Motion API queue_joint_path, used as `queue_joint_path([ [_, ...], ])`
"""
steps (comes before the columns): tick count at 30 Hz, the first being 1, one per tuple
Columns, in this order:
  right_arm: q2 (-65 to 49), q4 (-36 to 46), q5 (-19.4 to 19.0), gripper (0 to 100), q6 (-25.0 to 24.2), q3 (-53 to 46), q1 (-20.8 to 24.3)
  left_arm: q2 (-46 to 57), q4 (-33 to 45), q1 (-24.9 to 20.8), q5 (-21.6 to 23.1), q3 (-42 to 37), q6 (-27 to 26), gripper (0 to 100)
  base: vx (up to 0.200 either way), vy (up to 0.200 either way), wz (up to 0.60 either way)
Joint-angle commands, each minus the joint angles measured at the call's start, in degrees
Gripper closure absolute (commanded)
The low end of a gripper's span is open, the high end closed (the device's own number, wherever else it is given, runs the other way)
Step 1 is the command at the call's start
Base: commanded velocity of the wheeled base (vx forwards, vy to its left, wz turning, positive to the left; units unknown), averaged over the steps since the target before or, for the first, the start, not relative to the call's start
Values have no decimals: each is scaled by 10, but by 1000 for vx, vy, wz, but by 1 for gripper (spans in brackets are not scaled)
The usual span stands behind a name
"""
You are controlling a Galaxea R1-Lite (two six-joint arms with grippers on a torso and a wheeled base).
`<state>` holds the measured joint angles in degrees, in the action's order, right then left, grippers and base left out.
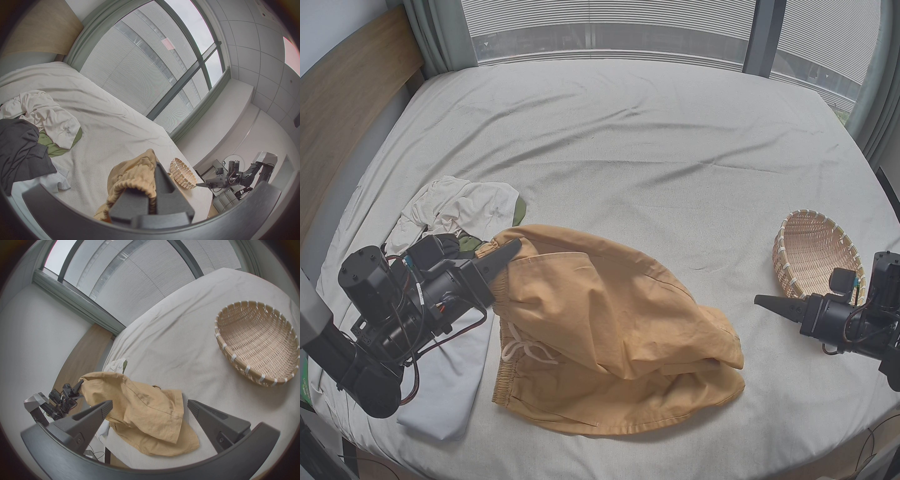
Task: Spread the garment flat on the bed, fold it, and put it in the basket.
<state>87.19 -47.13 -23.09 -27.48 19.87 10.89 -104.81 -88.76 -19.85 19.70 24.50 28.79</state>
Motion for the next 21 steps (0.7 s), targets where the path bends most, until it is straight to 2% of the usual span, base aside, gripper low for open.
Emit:
queue_joint_path([
  [1, 24, 0, 0, 0, -1, -8, 1, -1, 0, 0, 0, 0, 0, 100, 0, 0, 0],
  [9, 105, -6, -8, 0, -14, -21, 5, -1, 0, -1, 0, -2, -1, 100, 0, 0, 0],
  [16, 153, -67, -27, 0, -100, -30, 14, -9, 0, -1, 0, -2, -1, 100, 0, 0, 0],
  [21, 185, -111, -28, 0, -129, -37, 32, -8, 0, -1, 0, -3, -1, 100, 0, 0, 0],
])
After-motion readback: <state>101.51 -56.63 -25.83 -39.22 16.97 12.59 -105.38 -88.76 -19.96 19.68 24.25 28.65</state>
